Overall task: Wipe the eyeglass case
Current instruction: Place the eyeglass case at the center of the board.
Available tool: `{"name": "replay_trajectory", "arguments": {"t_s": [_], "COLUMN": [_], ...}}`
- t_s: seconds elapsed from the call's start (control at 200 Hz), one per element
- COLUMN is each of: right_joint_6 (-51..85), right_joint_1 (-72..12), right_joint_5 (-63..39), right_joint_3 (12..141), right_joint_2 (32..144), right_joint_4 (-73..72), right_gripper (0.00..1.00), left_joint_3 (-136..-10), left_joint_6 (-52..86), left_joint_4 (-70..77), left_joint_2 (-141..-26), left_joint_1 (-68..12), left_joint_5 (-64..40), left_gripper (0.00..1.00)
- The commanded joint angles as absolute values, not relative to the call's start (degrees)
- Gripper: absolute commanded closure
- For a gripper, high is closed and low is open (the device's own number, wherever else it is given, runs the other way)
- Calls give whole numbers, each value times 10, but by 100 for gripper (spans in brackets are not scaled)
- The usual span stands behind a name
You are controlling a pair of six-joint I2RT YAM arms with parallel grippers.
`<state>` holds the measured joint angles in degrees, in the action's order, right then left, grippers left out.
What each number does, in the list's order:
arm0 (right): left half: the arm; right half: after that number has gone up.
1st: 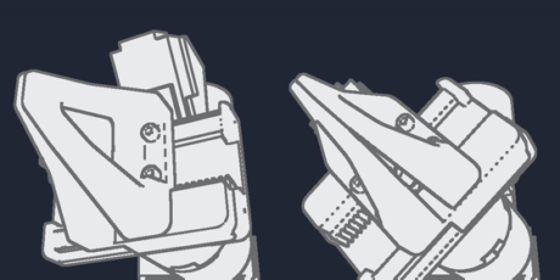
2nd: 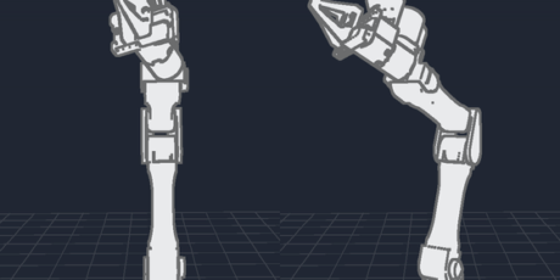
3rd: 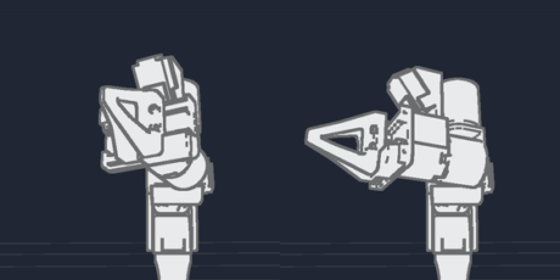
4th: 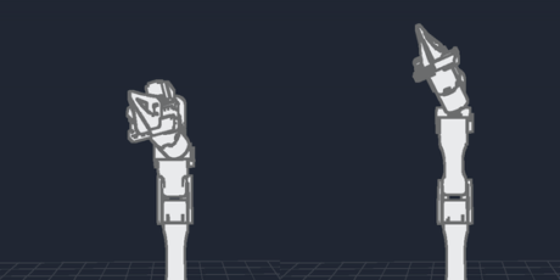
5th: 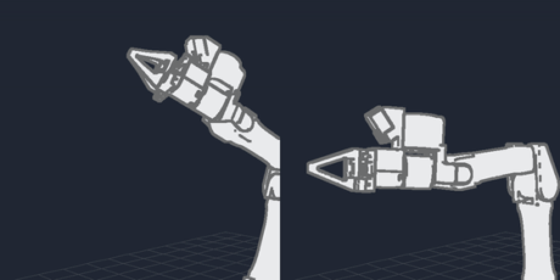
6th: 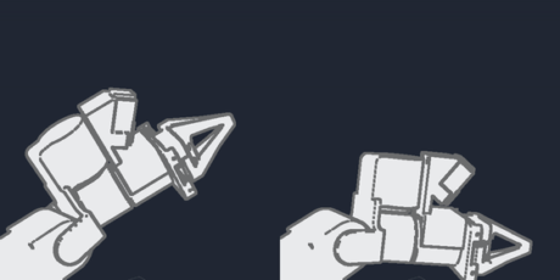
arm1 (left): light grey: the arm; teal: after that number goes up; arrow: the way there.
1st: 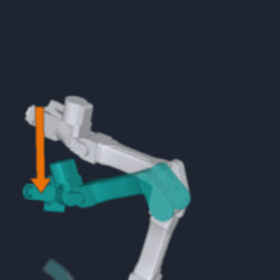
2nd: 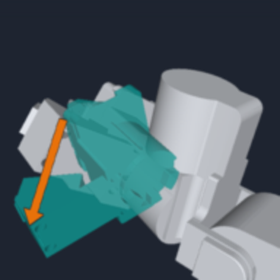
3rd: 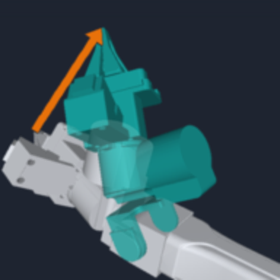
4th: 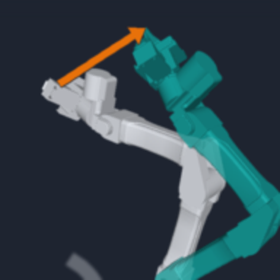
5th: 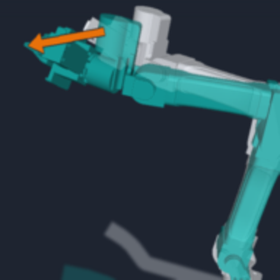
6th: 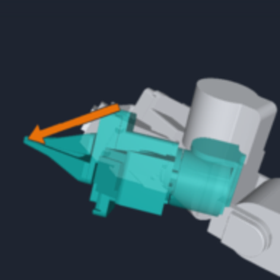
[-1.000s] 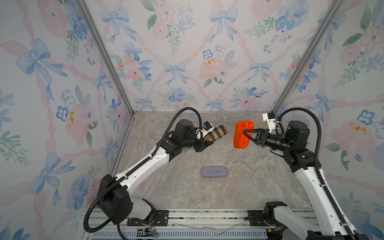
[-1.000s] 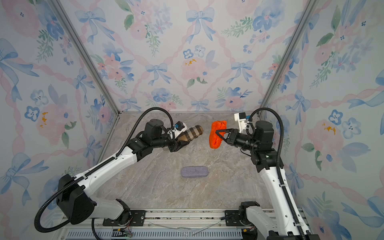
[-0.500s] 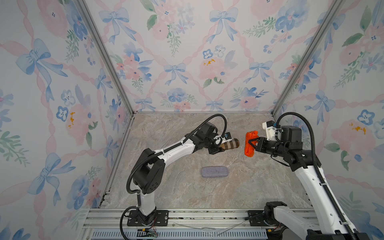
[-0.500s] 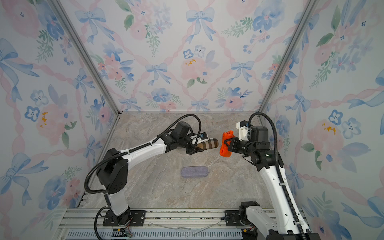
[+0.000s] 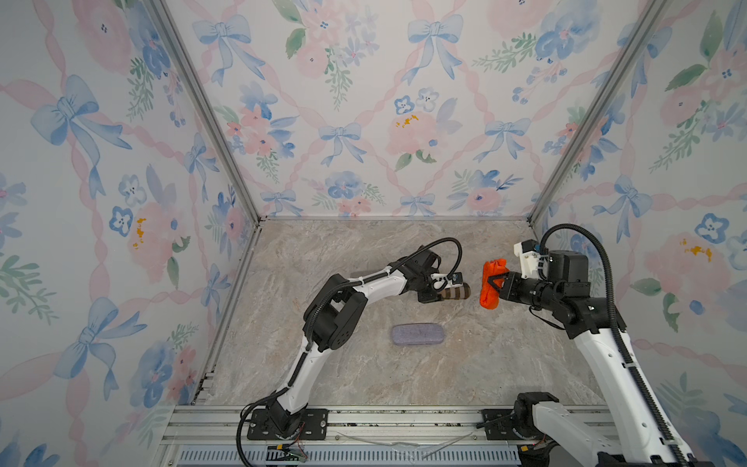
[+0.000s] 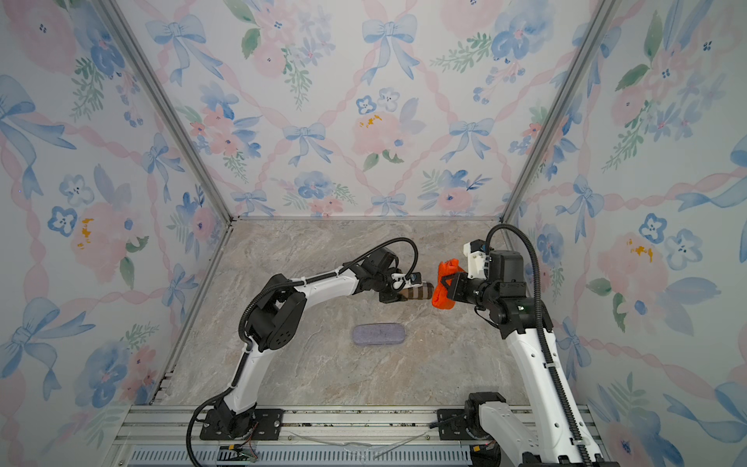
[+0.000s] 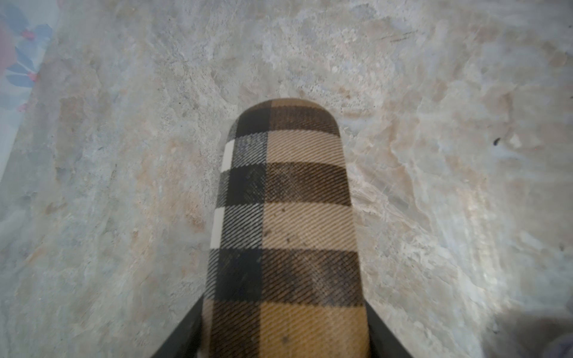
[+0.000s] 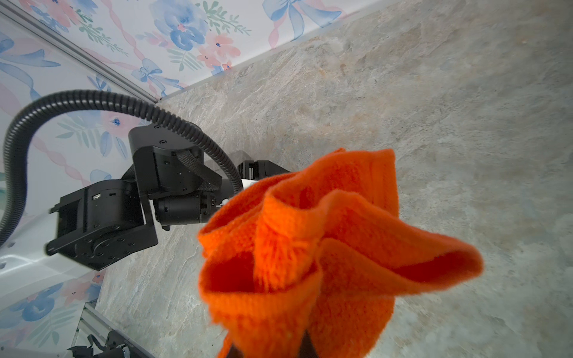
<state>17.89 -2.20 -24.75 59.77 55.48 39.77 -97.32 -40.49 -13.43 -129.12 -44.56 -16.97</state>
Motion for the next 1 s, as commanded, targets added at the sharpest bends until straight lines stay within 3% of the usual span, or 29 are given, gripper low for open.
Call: {"name": "replay_trajectory", "arguments": {"t_s": [0.0, 0.145, 0.425, 0.46, 0.5, 0.81, 0.995], "right_joint_6": [171, 176, 181, 182, 184, 199, 193], "right_joint_1": [-12, -11, -6, -7, -6, -7, -7], "right_joint_5": [-249, -253, -251, -253, -257, -267, -275], "right_joint_3": [586, 582, 605, 609, 612, 622, 628], "right_joint_2": [556, 563, 576, 579, 582, 567, 565], "right_joint_4": [386, 373, 373, 373, 372, 362, 351], "right_gripper": [100, 100, 100, 100, 100, 100, 100], "left_joint_3": [-993, -998, -986, -986, -989, -1005, -930], "left_joint_6": [-419, -416, -399, -398, -395, -359, -305], "left_joint_4": [-125, -126, -126, -127, -126, -126, -29], "left_joint_2": [-1306, -1320, -1322, -1322, -1321, -1248, -1139], "left_joint_1": [-444, -443, -439, -439, -439, -443, -448], "left_joint_5": [-182, -177, -201, -199, -194, -159, 13], "left_gripper": [55, 49, 24, 11, 2, 2, 2]}}
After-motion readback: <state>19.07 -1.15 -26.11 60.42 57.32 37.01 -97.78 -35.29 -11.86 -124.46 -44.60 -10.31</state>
